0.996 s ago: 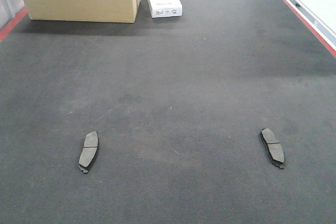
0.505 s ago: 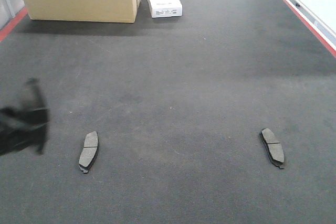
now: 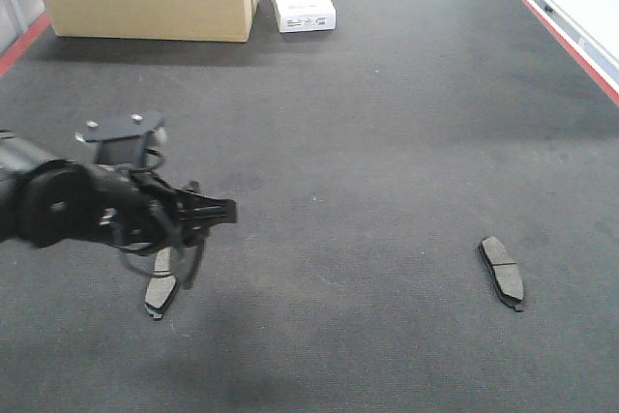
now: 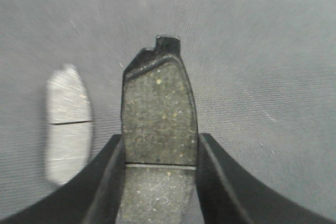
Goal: Move and align brake pads A on conveyor
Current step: 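Extend the left gripper over the belt beside the pad nearest it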
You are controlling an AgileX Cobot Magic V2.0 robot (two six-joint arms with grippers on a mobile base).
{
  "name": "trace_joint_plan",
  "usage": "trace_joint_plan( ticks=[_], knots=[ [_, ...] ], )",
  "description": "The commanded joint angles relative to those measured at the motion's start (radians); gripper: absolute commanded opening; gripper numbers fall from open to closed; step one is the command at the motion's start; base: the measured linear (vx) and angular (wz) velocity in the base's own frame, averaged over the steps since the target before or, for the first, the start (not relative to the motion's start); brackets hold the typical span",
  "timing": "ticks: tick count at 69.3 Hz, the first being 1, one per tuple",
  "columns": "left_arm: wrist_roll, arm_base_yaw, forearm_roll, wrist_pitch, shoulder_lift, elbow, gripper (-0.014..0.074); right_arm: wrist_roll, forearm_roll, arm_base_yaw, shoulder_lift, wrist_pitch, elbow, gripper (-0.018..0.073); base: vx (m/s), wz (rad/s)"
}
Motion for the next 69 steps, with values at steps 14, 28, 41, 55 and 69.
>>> trace_joint_plan(
  ticks=[14, 28, 41, 55, 69],
  knots=[
    [-0.003, -0.065, -0.038, 0.01, 0.162, -0.18, -0.0003, -0.008, -0.021, -0.004, 0.013, -0.099, -0.028, -0.0004, 0.0, 0.0],
    [-0.045, -0.086, -0.038, 0.082, 0.279, -0.284, 0.0004, -0.008, -0.021, -0.004, 0.013, -0.099, -0.028, -0.0004, 0.0, 0.0],
    [-0.104, -0.086, -0.048, 0.111, 0.33, -0.334, 0.0014, -0.008, -0.021, -0.004, 0.013, -0.099, -0.028, -0.0004, 0.0, 0.0],
    [-0.156, -0.086, -0.073, 0.094, 0.349, -0.333, 0.0026, -0.008, -0.021, -0.004, 0.013, -0.099, -0.028, -0.0004, 0.0, 0.0],
    [-0.21, -0.086, -0.104, 0.096, 0.376, -0.334, 0.0079, -0.008, -0.021, -0.004, 0.013, -0.1, -0.028, -0.0004, 0.0, 0.0]
  ],
)
